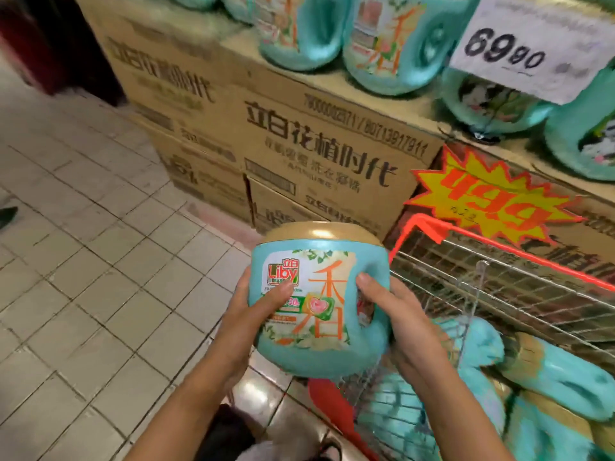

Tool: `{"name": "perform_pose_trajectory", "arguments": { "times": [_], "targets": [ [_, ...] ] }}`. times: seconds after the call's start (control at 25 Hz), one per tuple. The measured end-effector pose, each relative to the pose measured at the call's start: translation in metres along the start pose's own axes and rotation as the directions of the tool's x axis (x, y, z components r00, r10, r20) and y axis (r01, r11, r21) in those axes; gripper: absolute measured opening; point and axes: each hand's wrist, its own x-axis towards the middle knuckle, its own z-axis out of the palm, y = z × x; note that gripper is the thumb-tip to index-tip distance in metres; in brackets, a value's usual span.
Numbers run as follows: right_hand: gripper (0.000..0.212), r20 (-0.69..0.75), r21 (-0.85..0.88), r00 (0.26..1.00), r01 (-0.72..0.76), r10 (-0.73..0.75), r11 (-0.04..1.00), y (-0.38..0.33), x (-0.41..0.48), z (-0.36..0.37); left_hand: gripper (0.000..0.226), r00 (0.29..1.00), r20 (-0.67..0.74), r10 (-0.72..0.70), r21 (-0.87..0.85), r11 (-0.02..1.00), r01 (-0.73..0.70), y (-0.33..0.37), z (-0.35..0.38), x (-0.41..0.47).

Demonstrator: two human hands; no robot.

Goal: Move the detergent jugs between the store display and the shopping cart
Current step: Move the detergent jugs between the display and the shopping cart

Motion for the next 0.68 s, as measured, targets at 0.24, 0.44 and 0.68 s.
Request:
{"name": "perform_pose_trajectory", "arguments": {
  "times": [0.24,0.44,0.68],
  "targets": [
    [0.035,0.087,-0.02,0.996,0.022,-0.02,1.0,0.008,0.052,0.135,0.069,0.997,-0.078,0.006,0.048,0.999,-0.002,0.068,-0.126,0.024],
    [0.033,0.101,-0.014,0.994,0.037,-0.035,0.999,-0.001,0.083,0.226,0.067,0.996,-0.08,0.03,0.091,0.996,-0.023,0.134,-0.202,0.05],
    [0.044,0.084,0.085,0.986,0.134,-0.142,0.987,-0.055,0.139,0.273,0.082,0.994,-0.058,0.095,0.095,0.991,-0.089,0.186,-0.226,0.117]
  ]
}}
